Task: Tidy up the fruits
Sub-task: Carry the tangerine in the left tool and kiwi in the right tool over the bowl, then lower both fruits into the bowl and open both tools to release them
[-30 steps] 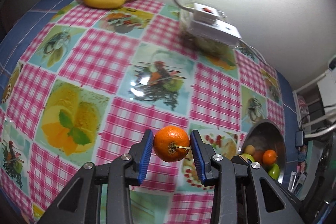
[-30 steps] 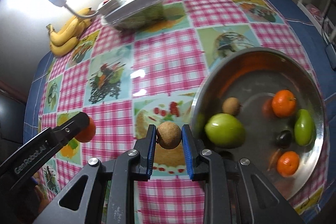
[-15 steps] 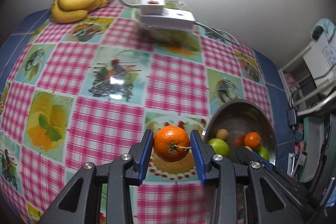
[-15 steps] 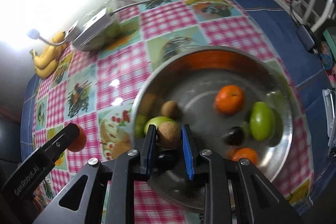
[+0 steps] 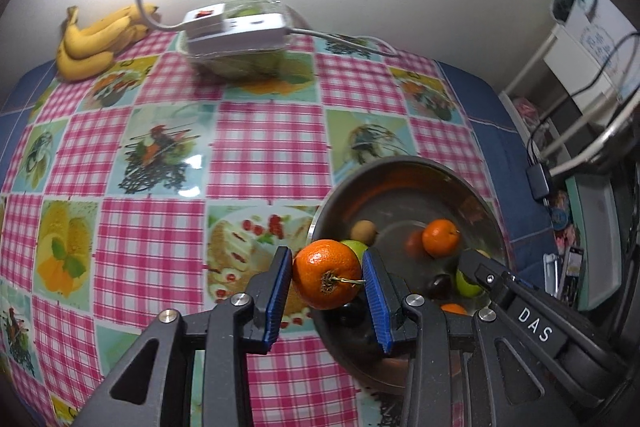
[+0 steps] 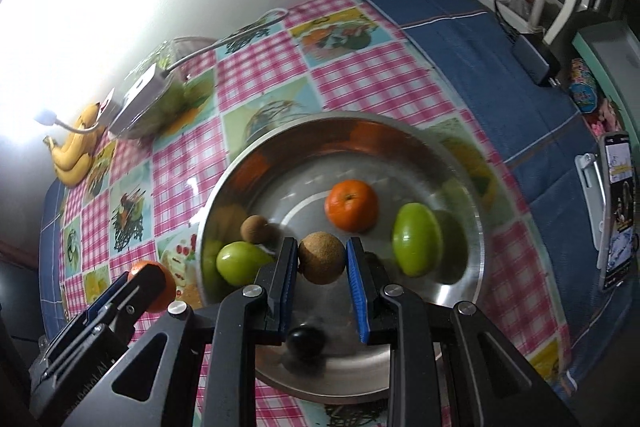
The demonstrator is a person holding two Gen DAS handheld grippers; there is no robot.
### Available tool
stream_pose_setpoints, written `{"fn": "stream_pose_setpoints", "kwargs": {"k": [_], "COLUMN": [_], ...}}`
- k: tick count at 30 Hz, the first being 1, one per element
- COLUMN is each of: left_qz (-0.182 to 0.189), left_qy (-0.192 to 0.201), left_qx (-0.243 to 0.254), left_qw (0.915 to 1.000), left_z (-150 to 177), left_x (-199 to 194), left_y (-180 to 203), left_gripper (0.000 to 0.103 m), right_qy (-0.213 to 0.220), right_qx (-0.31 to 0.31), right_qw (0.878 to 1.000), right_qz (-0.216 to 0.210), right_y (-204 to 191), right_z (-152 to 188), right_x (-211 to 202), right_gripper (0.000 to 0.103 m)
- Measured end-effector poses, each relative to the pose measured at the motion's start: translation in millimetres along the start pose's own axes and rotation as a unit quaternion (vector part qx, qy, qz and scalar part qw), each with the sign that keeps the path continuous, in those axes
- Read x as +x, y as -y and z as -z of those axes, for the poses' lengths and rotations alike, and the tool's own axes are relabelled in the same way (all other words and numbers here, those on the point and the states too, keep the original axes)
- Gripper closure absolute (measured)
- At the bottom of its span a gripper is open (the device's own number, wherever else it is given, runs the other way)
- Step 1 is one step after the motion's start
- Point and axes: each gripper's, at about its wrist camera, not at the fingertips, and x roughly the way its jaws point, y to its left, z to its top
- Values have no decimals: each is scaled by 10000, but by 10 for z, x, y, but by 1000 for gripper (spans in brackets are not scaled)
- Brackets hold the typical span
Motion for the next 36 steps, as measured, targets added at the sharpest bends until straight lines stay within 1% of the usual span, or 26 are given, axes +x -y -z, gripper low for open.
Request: {"fn": "stream_pose_setpoints", "kwargs": {"k": [11, 18, 25, 36], "left_qz": [-34, -26, 1, 25], "left_qy": [-128, -314, -455, -581], "left_qx": [504, 810, 828, 715], "left_qw": [9986, 9962, 9955, 9957], "left_z": [109, 220, 256, 243], "left_x": [104, 237, 373, 516], "left_y": [395, 612, 644, 589], "left_gripper": [64, 64, 64, 64], "right_qy": [76, -25, -292, -461], "right_qx": [235, 260, 253, 184], "right_qw": [9997, 9996, 9985, 9971], "right_qz": [7, -122, -388, -579], "right_y": [311, 361, 305, 200], "right_z": [-46, -37, 4, 23], "right_x": [-95, -57, 151, 390], "right_gripper": [77, 77, 77, 77]}}
